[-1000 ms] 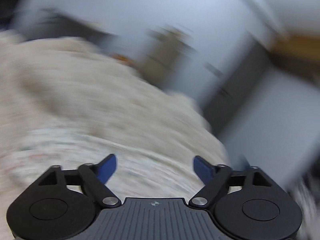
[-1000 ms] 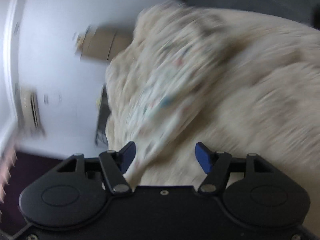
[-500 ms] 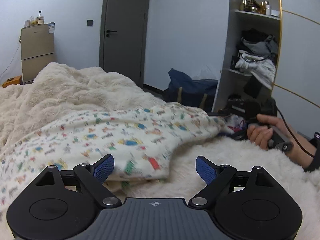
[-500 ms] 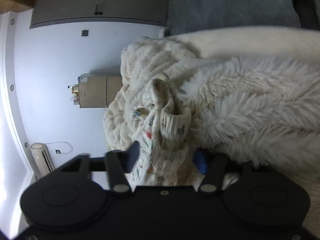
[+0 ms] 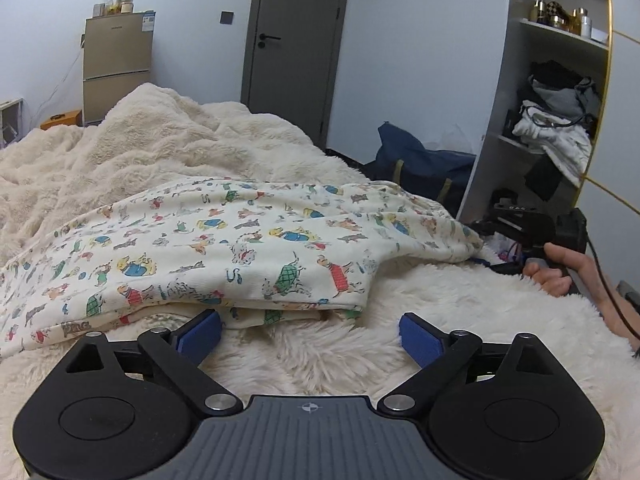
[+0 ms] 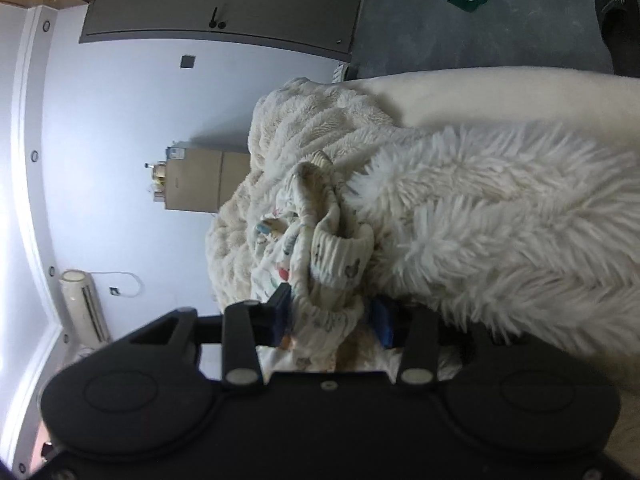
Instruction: Fold clothes
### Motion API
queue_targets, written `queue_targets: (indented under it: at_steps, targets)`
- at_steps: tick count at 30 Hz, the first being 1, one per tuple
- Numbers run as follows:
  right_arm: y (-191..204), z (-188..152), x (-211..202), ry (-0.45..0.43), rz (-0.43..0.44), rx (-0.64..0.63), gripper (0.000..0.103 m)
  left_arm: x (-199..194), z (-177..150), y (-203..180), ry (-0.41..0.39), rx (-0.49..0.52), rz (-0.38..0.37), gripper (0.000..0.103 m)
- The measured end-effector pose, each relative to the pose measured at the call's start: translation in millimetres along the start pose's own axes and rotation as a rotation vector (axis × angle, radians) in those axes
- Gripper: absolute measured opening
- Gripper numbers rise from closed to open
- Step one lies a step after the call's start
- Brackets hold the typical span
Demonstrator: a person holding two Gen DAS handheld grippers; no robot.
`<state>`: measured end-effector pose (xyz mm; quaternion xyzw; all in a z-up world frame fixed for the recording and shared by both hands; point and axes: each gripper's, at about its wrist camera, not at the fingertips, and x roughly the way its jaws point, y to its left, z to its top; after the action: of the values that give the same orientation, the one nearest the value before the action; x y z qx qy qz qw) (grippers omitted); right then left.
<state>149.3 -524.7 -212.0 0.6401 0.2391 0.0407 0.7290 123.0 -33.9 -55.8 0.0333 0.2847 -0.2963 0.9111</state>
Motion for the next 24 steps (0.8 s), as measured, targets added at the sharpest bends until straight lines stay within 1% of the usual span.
queue_targets:
  at_steps: [6,11,15,19,24]
  targets:
    - [1,-3,0,-0.003,0.004,-0.029,0.041,2,0,2,0.007,-0.006,0.000,0.096]
    - [1,-2,0,-0.001,0.005,-0.043,0.041,2,0,3,0.009,-0.014,0.016,0.096]
    - [0,-3,-1,0.000,0.009,-0.044,0.041,1,0,5,0.005,-0.025,0.049,0.096]
    - [-1,-3,-2,0.001,0.011,-0.045,0.041,0,1,10,0.002,-0.054,0.103,0.096]
    - [-2,-4,-3,0.001,0.013,-0.051,0.041,2,1,10,0.010,-0.056,0.129,0.097]
